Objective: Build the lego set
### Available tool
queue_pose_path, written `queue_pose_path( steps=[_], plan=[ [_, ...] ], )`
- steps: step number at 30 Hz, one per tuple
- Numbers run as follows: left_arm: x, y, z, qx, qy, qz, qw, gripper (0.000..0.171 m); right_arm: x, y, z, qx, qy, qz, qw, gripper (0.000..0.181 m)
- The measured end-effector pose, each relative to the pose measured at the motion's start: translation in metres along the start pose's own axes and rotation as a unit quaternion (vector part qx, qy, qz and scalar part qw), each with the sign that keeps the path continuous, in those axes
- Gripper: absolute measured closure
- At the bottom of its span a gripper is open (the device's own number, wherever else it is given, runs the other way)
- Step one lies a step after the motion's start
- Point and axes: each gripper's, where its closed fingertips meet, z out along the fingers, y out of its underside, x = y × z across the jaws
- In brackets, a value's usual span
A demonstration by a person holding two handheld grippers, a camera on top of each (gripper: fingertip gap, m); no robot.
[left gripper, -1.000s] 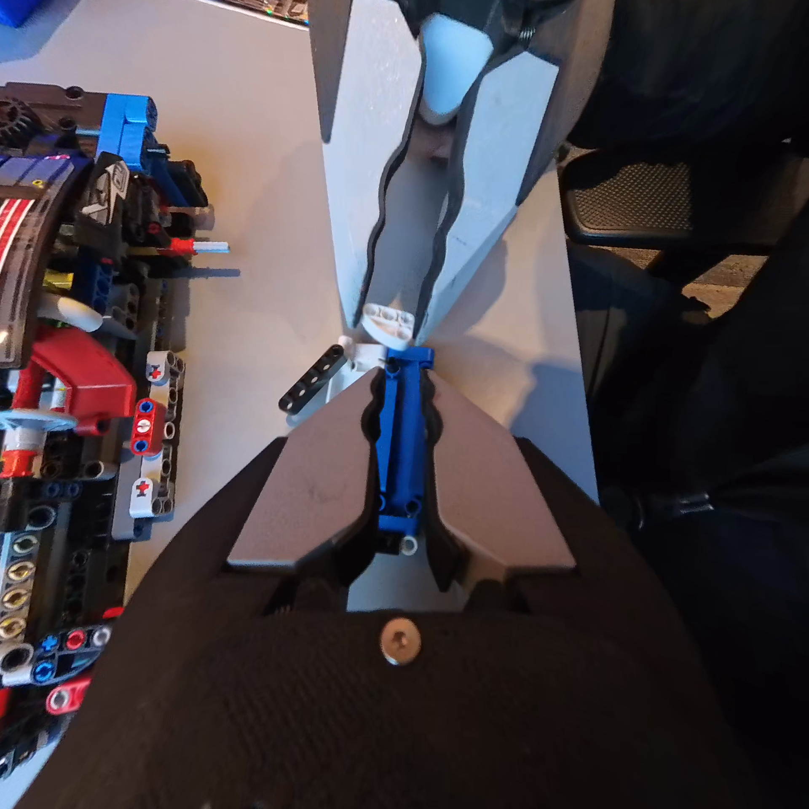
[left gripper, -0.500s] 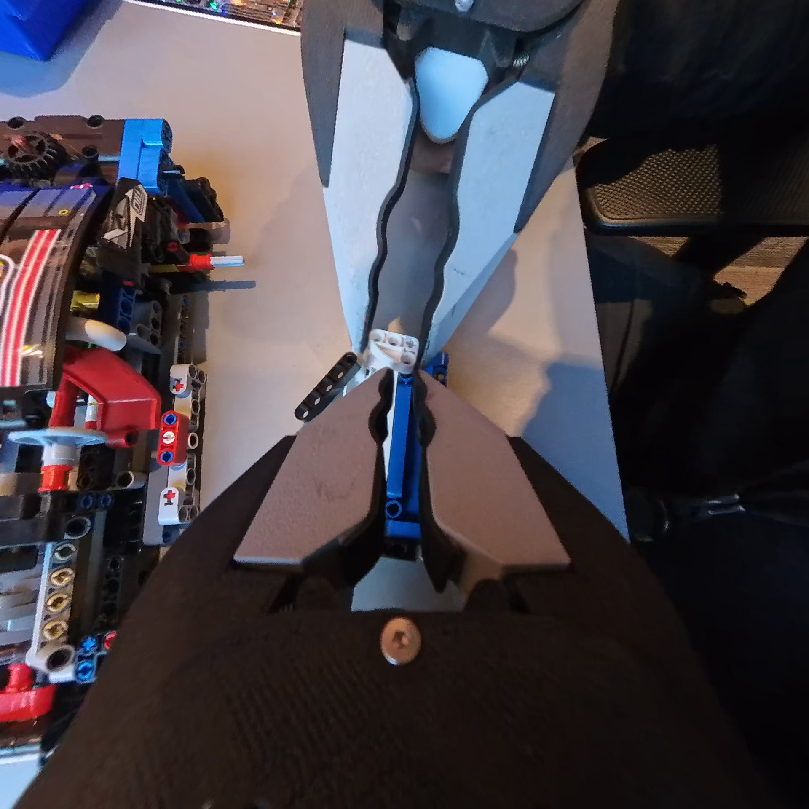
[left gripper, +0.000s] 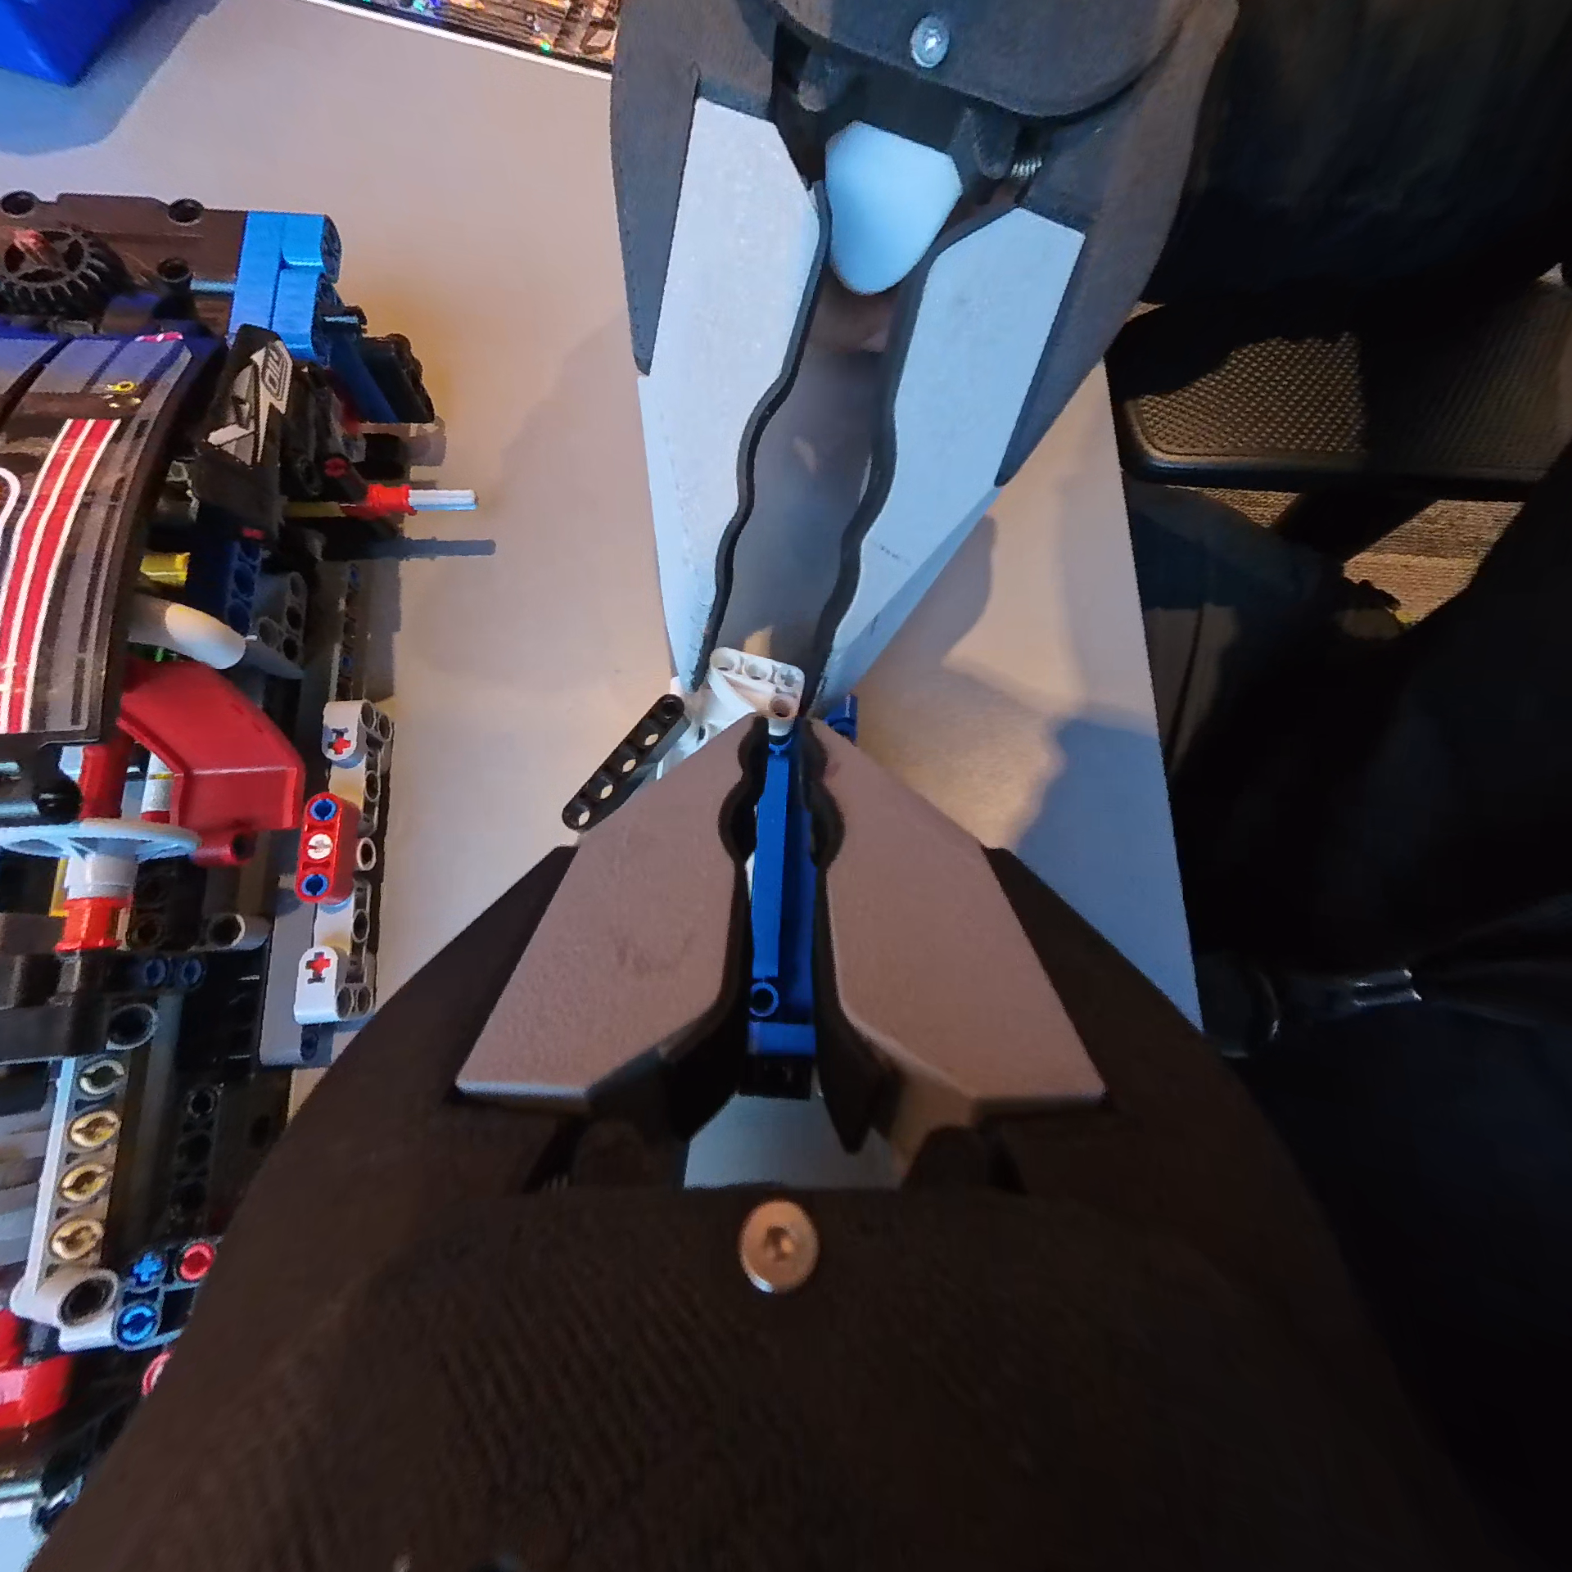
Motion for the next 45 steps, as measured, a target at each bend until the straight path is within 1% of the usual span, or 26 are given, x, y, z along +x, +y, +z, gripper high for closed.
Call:
queue_pose_path(
  steps=[7, 17, 21, 25, 30, 32, 34, 37, 39, 42, 45],
  plan=[
    [-0.003, -0.004, 0.001, 0.005, 0.005, -0.005, 1.0, 0.171, 0.002, 0.003, 0.002, -0.036, 0.006, -0.014, 0.999, 0.16],
    [-0.008, -0.002, 0.002, -0.009, -0.006, -0.002, 1.0, 0.171, 0.004, -0.001, 0.007, -0.063, -0.017, -0.01, 0.998, 0.159],
    [-0.009, -0.002, 0.003, 0.003, -0.018, 0.012, 1.0, 0.171, 0.005, 0.0, 0.009, -0.088, -0.018, -0.021, 0.996, 0.159],
    [-0.009, -0.001, 0.002, 0.025, -0.002, -0.02, 1.0, 0.171, 0.005, 0.0, 0.01, -0.114, -0.02, -0.034, 0.993, 0.159],
    [-0.01, 0.0, 0.005, 0.023, -0.011, -0.014, 1.0, 0.171, 0.002, 0.003, 0.013, -0.145, -0.04, -0.036, 0.988, 0.159],
    [-0.011, 0.0, 0.004, 0.023, -0.01, -0.02, 0.999, 0.171, 0.003, 0.002, 0.014, -0.144, -0.038, -0.038, 0.988, 0.159],
    [-0.012, 0.002, 0.001, 0.017, -0.013, -0.025, 0.999, 0.171, 0.003, 0.0, 0.016, -0.129, -0.037, -0.024, 0.991, 0.16],
    [-0.016, 0.002, -0.007, 0.021, -0.032, -0.012, 0.999, 0.171, 0.004, -0.001, 0.016, -0.115, -0.037, -0.012, 0.993, 0.16],
    [-0.024, 0.004, -0.018, 0.016, -0.055, -0.01, 0.998, 0.171, 0.006, 0.0, 0.016, -0.113, -0.032, -0.012, 0.993, 0.16],
    [-0.021, 0.005, -0.03, 0.023, -0.039, -0.023, 0.999, 0.171, 0.006, 0.0, 0.016, -0.116, -0.032, -0.017, 0.993, 0.16],
    [-0.013, 0.017, -0.023, -0.013, -0.019, -0.03, 0.999, 0.171, 0.008, -0.001, 0.016, -0.121, -0.031, -0.025, 0.992, 0.16]
  ],
)
